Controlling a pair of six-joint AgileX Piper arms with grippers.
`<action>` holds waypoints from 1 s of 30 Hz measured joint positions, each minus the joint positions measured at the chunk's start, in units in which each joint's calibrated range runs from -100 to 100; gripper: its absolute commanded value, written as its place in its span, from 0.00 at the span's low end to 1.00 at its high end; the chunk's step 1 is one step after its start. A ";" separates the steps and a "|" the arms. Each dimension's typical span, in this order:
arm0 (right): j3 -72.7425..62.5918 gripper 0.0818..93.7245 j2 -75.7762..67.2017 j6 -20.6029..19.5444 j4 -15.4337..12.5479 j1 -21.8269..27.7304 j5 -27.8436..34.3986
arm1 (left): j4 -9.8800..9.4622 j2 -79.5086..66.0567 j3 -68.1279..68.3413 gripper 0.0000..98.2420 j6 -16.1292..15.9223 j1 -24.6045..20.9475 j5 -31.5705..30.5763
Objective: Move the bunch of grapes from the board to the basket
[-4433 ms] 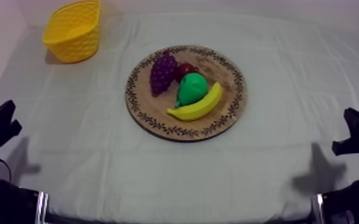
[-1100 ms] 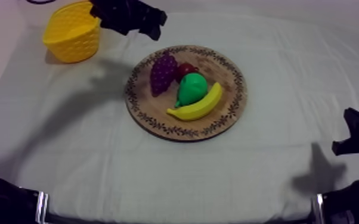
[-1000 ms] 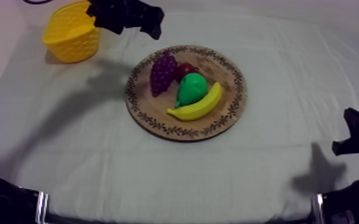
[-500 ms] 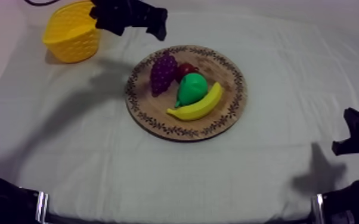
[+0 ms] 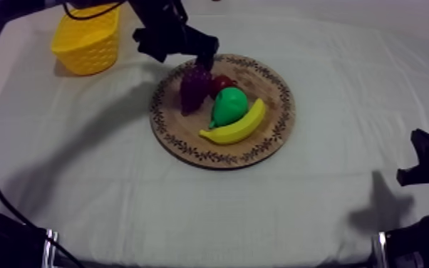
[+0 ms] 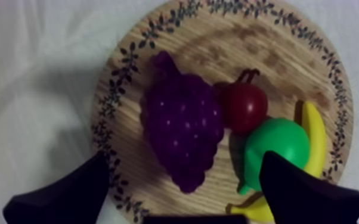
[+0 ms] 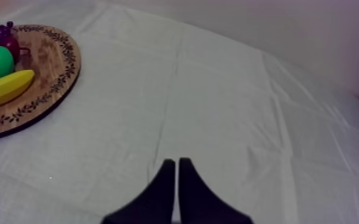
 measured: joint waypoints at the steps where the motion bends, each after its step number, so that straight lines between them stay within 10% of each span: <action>1: 0.00 0.00 0.00 0.00 0.00 0.00 0.00 | 0.08 1.31 -0.72 0.98 0.00 0.00 -0.11; 30: 0.00 0.00 0.00 0.00 0.00 0.00 0.00 | 1.25 15.29 -8.97 0.98 -0.19 -0.13 0.90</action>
